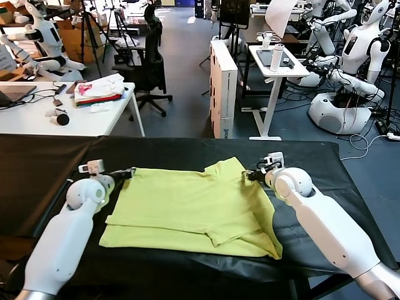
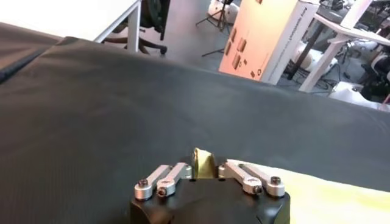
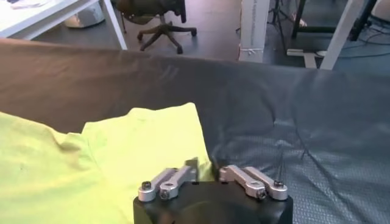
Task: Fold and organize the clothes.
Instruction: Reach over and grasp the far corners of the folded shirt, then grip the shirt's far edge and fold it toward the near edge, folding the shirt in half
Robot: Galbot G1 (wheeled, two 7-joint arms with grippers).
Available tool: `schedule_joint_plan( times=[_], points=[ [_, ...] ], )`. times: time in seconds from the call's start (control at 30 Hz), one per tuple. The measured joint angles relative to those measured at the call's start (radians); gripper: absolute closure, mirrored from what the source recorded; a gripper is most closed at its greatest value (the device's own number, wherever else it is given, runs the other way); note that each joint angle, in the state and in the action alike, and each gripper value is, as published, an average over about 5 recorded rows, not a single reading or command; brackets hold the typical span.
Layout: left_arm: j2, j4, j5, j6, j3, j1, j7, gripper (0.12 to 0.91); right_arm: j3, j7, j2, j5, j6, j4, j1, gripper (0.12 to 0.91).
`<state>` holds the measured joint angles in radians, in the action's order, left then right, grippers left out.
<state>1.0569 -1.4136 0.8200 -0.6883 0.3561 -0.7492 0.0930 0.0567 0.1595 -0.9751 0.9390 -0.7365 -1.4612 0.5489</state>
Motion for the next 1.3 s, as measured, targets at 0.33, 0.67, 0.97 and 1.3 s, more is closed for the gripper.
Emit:
schedule_joint_plan(
  times=[0.33, 0.67, 0.97, 1.3],
  points=[
    [-0.004, -0.033, 0.008, 0.005, 0.008, -0.014, 0.006, 0.881, -0.039, -0.013, 0.013, 0.018, 0.058, -0.035, 0.023, 0.887],
    [-0.041, -0.180, 0.063, -0.007, 0.059, -0.101, 0.026, 0.881, -0.141, -0.009, 0.079, 0.059, 0.113, -0.175, 0.127, 0.887],
    [-0.080, -0.394, 0.122, -0.020, 0.159, -0.279, 0.029, 0.881, -0.258, -0.003, 0.175, 0.050, 0.111, -0.377, 0.323, 0.887],
    [-0.093, -0.549, 0.150, -0.030, 0.288, -0.442, 0.029, 0.881, -0.319, 0.046, 0.253, 0.051, 0.059, -0.549, 0.510, 0.887]
  ],
)
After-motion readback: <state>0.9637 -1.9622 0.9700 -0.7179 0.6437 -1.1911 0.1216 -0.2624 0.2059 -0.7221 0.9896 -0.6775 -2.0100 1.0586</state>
